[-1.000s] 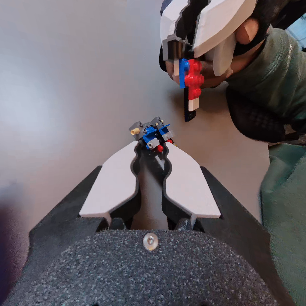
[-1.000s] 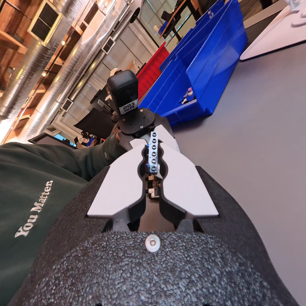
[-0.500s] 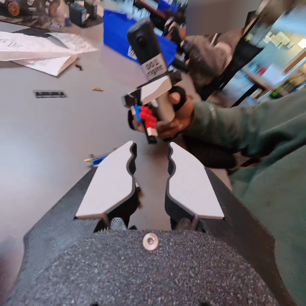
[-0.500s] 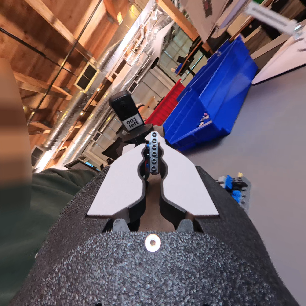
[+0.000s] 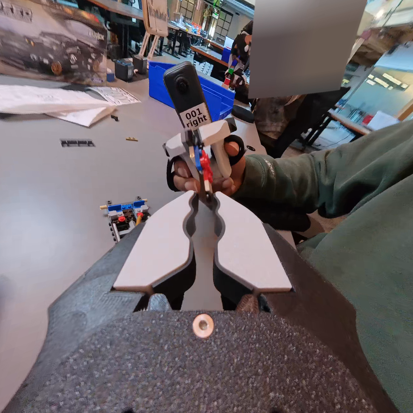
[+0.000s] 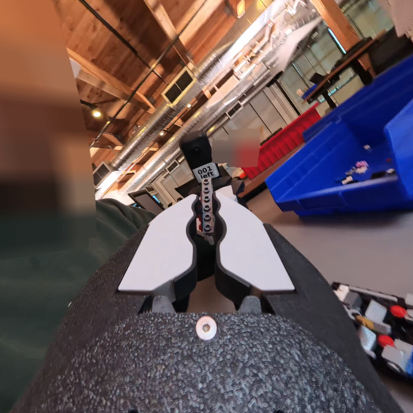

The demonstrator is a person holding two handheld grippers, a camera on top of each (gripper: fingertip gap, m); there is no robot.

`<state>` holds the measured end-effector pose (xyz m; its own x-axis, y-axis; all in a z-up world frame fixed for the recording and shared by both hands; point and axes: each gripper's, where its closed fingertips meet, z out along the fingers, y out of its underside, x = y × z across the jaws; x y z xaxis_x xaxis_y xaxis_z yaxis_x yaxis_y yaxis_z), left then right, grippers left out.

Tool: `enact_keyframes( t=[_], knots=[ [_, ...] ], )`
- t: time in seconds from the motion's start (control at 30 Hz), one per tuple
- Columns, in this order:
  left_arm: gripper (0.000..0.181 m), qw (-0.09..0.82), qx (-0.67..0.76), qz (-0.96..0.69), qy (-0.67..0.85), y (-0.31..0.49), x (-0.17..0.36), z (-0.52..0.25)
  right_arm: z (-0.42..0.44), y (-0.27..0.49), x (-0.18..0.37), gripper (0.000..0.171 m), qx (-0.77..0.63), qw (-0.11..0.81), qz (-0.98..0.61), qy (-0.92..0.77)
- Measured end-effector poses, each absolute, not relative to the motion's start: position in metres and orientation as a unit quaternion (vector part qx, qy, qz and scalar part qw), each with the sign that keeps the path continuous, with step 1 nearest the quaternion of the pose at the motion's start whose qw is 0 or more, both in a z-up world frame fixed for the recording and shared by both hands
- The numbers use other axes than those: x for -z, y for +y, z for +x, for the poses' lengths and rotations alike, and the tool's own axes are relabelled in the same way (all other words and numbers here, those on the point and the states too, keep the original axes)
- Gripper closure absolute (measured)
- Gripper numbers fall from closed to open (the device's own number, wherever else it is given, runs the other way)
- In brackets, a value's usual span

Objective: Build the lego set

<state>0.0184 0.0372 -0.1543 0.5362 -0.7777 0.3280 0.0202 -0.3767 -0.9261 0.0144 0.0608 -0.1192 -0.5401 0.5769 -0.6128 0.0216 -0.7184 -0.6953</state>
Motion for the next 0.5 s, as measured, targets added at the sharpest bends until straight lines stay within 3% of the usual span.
enact_keyframes(
  t=[0.2, 0.33, 0.5],
  knots=[
    [0.173, 0.558, 0.316, -0.702, 0.31, 0.024, 0.133, 0.026, 0.024, 0.05, 0.101, 0.16, -0.836, 0.198, -0.38, -0.342],
    [0.163, 0.558, 0.349, -0.696, 0.285, 0.024, 0.131, 0.025, 0.022, 0.049, 0.1, 0.16, -0.834, 0.221, -0.374, -0.34],
    [0.175, 0.534, 0.421, -0.695, 0.235, 0.03, 0.134, 0.019, 0.012, 0.051, 0.107, 0.16, -0.823, 0.231, -0.396, -0.333]
  ],
)
